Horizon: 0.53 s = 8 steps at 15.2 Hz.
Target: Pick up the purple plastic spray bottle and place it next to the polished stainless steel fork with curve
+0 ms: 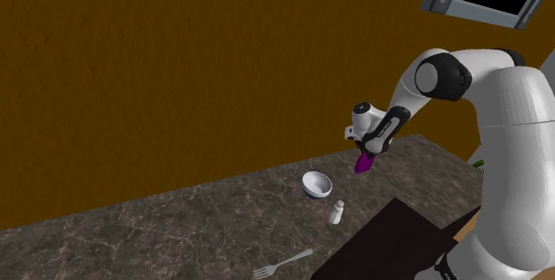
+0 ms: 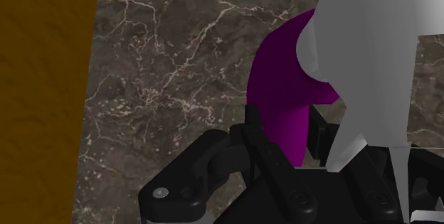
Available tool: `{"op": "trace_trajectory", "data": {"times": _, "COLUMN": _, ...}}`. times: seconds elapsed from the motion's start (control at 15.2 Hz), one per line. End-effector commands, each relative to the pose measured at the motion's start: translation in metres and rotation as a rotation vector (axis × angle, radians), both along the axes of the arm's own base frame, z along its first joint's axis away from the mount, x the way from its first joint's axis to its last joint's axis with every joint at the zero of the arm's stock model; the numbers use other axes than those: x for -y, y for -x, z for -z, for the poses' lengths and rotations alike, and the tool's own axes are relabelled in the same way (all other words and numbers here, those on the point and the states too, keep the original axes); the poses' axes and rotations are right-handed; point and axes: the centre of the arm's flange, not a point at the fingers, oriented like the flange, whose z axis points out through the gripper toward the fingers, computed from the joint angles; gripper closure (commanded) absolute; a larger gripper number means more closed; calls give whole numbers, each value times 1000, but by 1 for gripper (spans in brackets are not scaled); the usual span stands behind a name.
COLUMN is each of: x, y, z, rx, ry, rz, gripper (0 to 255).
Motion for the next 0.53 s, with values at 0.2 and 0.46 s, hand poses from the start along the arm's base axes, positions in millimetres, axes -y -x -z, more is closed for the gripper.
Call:
{"op": "trace_trajectory", "data": {"times": 0.2, "x": -1, "y": 1, "z": -27, "rx": 0, "ry": 0, "rz": 0, "gripper": 255}}
{"op": "trace_trajectory", "data": {"times": 0.46, "x": -1, "y": 1, "z": -48, "rx": 0, "ry": 0, "rz": 0, "gripper": 255}}
